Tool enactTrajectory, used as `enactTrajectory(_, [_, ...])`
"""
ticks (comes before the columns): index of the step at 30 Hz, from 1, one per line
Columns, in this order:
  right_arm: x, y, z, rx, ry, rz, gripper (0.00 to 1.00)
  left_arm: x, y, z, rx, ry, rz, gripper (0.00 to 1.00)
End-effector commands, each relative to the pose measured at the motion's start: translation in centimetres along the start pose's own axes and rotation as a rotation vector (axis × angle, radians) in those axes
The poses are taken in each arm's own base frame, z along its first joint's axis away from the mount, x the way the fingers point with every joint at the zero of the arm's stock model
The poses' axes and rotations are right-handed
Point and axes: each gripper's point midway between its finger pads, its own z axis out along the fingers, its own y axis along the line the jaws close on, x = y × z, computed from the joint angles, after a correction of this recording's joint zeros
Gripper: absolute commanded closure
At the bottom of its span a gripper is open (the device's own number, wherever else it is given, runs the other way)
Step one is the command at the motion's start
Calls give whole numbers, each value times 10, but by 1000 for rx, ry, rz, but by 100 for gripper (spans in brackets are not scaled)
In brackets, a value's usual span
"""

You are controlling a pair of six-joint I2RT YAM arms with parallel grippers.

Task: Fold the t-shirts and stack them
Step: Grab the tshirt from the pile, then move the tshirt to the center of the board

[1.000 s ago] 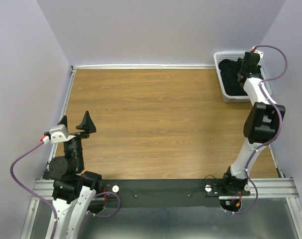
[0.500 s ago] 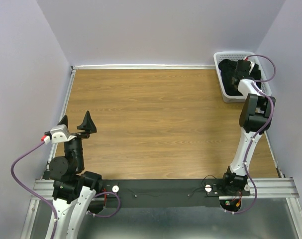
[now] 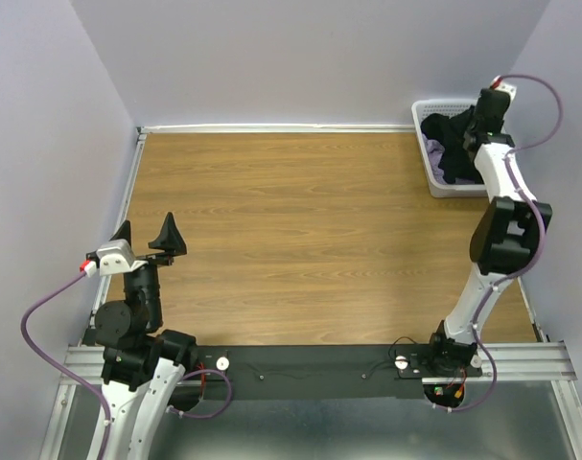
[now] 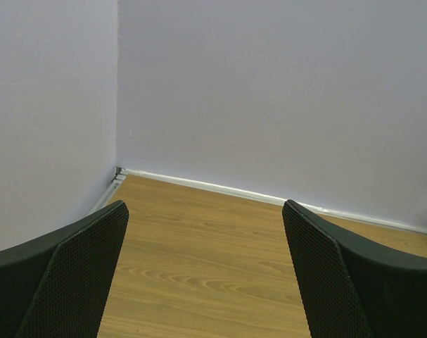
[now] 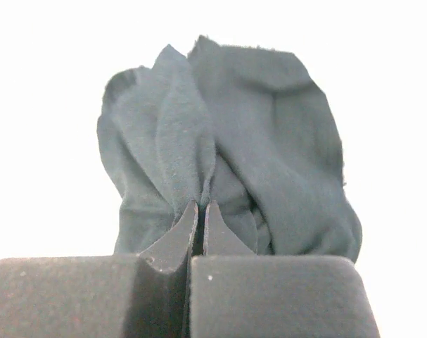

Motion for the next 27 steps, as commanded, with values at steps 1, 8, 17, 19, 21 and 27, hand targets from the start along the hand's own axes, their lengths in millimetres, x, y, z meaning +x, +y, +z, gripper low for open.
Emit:
enactTrajectory(1, [-98,16,-71,-80,-235,14,99,-2,-3,-1,19,-17,4,1])
enactTrajectory(8, [-169,92,-182,-340,-448,-82,100,-3,-4,-3,29,-25,1,2])
enactTrajectory(17, [-172,213,-347,-862,-533,-54,99,-6,-6,-5,44,-35,-4,2])
enactTrajectory(19, [-157,235,-371,-980,-499,-59,99,-7,-6,-5,47,-37,-5,1])
enactTrajectory(21, [-132,263,-408,-1153,-429,-54,100,-7,-6,-5,47,-35,-4,1])
enactTrajectory(27, [-26,319,-467,-1470,-142,-121,92,-6,-8,-6,57,-33,-5,1])
